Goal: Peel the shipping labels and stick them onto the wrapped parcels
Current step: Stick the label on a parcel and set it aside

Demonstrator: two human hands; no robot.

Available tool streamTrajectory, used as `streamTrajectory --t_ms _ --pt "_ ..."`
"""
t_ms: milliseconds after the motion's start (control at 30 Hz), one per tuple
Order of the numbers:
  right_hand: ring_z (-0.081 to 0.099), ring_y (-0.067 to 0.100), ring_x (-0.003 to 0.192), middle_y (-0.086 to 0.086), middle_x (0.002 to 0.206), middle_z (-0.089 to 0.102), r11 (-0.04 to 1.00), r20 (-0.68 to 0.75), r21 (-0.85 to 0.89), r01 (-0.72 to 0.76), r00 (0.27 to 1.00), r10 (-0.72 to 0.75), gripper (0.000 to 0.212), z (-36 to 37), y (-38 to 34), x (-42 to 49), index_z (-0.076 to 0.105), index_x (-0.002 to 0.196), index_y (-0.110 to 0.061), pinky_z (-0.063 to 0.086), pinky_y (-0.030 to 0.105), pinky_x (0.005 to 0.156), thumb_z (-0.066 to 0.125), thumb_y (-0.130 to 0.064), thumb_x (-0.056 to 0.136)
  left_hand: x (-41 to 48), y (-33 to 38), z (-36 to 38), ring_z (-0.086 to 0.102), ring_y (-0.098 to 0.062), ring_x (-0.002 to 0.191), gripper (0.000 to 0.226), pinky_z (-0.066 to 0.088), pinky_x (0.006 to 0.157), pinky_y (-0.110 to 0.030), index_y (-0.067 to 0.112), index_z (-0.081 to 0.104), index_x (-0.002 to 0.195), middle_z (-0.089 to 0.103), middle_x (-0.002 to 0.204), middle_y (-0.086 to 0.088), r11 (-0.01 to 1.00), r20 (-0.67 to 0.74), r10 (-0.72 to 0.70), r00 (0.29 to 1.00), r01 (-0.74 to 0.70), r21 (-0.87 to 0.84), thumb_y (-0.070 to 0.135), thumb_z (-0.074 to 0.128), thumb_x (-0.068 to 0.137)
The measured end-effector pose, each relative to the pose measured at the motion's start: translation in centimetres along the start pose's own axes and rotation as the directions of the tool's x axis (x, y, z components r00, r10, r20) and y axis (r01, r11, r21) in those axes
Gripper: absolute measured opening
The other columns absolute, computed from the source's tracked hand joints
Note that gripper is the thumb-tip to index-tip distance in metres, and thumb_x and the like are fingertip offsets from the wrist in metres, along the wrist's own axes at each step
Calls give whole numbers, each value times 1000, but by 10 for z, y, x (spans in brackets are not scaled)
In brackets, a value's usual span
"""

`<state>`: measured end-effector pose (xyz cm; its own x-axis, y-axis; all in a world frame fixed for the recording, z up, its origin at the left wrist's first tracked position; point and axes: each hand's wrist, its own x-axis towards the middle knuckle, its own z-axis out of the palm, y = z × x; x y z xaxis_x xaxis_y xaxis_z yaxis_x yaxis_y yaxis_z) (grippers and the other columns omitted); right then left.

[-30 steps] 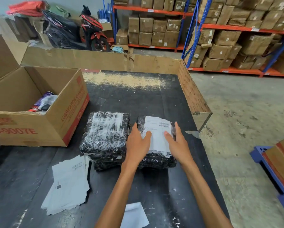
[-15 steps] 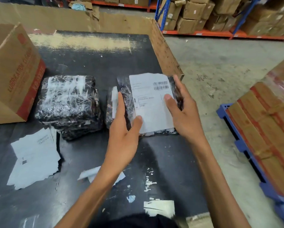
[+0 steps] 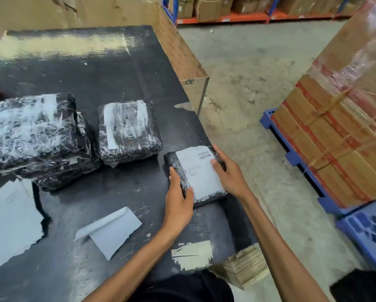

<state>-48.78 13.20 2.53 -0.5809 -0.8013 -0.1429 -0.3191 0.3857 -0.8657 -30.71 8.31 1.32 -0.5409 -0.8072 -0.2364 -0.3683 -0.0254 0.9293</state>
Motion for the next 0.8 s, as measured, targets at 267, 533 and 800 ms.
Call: streamTrajectory --t_ms 267,533,800 --pt "33 26 150 9 160 41 863 -133 -468 190 950 -281 54 27 -20 -6 40 153 -14 25 43 124 44 -27 101 1 -7 -52 38 -8 145 70 32 120 -32 41 26 152 37 161 8 996 121 -56 991 64 -66 21 63 96" --pt "65 7 85 -12 101 73 901 305 -142 411 884 -355 21 189 -116 -52 74 109 -26 55 30 79 61 -25 92 -71 -39 -205 62 -15 115 33 45 97 -29 23 65 130 67 127 5 979 -538 3 843 108 175 18 57 98" --pt "71 26 102 -2 96 78 863 469 -376 336 873 -136 37 316 -178 -50 71 101 -23 54 35 85 63 -57 87 -94 -98 -284 50 -38 130 36 31 108 -33 2 63 130 63 134 -18 876 -792 -74 606 420 239 1 60 94"
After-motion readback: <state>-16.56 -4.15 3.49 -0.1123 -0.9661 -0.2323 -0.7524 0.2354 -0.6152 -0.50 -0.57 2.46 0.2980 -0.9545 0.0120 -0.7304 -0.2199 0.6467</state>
